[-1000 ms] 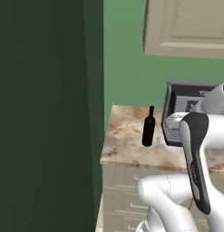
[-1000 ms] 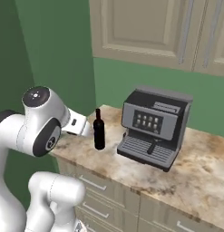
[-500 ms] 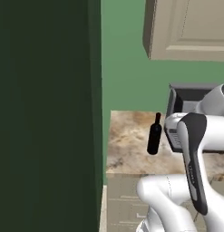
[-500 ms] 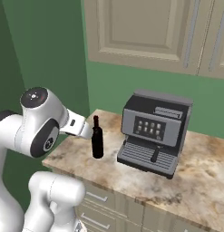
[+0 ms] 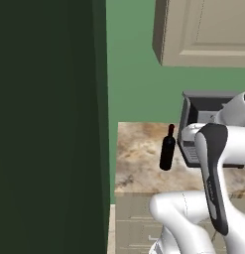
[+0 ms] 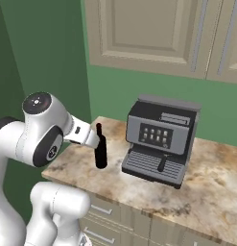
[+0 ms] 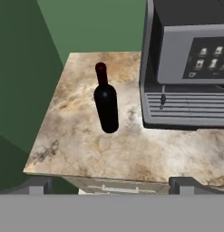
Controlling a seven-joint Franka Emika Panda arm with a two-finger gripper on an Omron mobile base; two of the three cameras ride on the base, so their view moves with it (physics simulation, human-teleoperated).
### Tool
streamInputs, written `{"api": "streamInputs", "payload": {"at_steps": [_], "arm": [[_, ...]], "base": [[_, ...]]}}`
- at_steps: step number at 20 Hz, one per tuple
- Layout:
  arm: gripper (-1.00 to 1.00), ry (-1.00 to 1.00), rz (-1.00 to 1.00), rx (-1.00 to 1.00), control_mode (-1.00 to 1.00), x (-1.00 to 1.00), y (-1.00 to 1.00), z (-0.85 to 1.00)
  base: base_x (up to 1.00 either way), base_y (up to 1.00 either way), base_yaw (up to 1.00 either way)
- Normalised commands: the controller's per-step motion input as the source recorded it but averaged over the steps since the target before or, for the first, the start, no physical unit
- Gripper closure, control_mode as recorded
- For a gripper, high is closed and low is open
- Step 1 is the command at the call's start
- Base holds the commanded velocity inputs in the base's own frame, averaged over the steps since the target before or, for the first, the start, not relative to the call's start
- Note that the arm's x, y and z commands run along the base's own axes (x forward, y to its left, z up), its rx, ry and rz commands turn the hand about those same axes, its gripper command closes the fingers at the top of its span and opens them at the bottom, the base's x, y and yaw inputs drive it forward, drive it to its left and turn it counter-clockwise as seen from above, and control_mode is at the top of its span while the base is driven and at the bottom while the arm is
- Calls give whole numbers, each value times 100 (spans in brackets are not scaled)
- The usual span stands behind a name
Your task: Place the drinks on the dining counter in a tight cluster.
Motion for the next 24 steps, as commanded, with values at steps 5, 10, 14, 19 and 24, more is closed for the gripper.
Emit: {"api": "streamInputs", "payload": {"at_steps": [5,10,14,19,24], "arm": [[-100,0,0,0,100,0,0,0],[-100,8,0,-1,-100,23,8,1],[-100,19,0,-3,-100,59,12,7],[-100,-6,3,0,-100,26,0,-8],[-100,-2,-1,-10,-100,37,13,-11]], "base": [[0,0,0],[0,0,0],[0,0,0],[0,0,0],[0,0,0]]}}
